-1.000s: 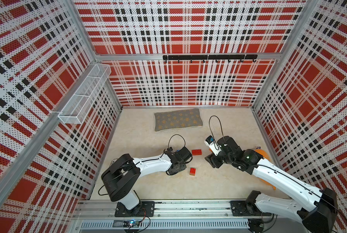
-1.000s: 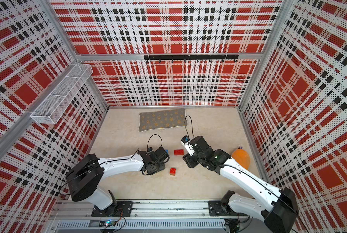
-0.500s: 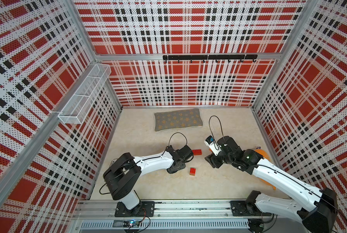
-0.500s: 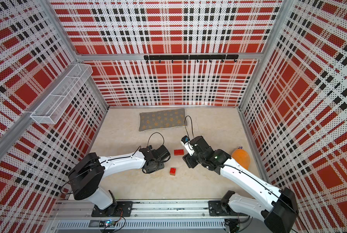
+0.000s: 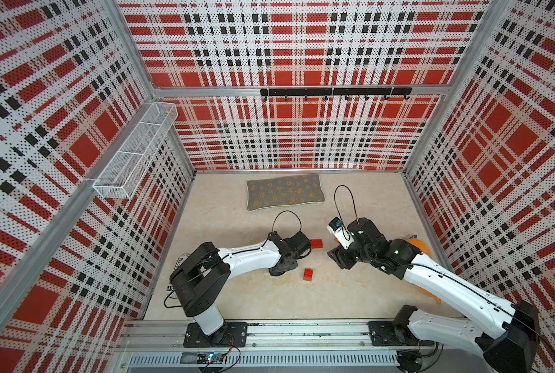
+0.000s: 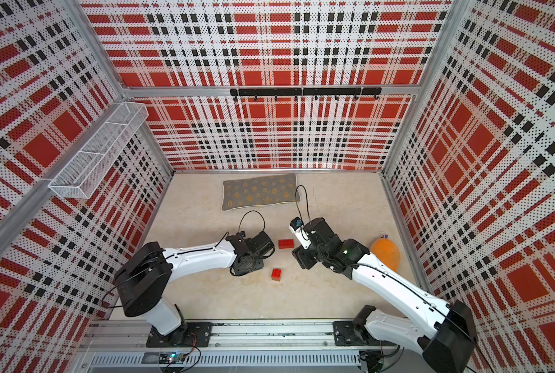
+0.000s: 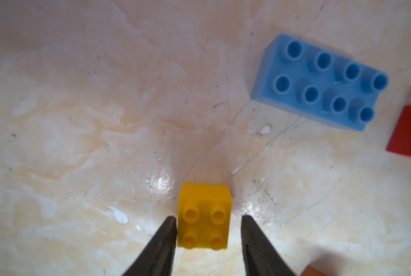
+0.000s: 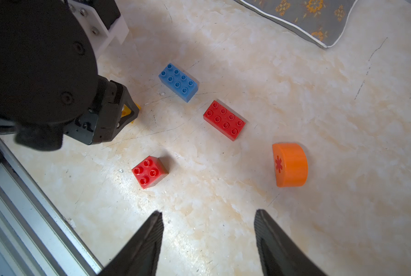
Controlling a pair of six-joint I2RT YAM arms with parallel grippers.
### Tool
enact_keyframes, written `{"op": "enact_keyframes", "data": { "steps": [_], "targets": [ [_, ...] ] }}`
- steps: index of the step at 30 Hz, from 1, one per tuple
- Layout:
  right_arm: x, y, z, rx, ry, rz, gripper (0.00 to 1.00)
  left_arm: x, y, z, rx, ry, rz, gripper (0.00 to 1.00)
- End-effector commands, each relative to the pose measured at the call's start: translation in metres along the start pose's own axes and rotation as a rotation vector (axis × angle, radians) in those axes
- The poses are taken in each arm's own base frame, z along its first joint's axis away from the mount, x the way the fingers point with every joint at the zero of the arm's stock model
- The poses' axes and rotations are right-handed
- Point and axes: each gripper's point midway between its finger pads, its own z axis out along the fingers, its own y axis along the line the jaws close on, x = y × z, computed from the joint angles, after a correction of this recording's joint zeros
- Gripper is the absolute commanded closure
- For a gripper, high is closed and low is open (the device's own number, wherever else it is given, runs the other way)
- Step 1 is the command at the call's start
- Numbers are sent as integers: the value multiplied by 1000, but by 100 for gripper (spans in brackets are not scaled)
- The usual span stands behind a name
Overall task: Assemble an ice cream with lego
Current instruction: Pick up the lego brick from the center of the board.
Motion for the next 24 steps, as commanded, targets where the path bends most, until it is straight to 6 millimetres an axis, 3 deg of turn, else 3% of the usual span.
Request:
{"op": "enact_keyframes", "data": {
  "steps": [1, 24],
  "targets": [
    [2, -1, -2, 3, -10, 4, 34, -8, 0, 0, -17, -21, 11, 53],
    [4, -2, -2, 6, -6, 6, 34, -6, 4, 9, -37, -11, 19, 56]
  ]
}}
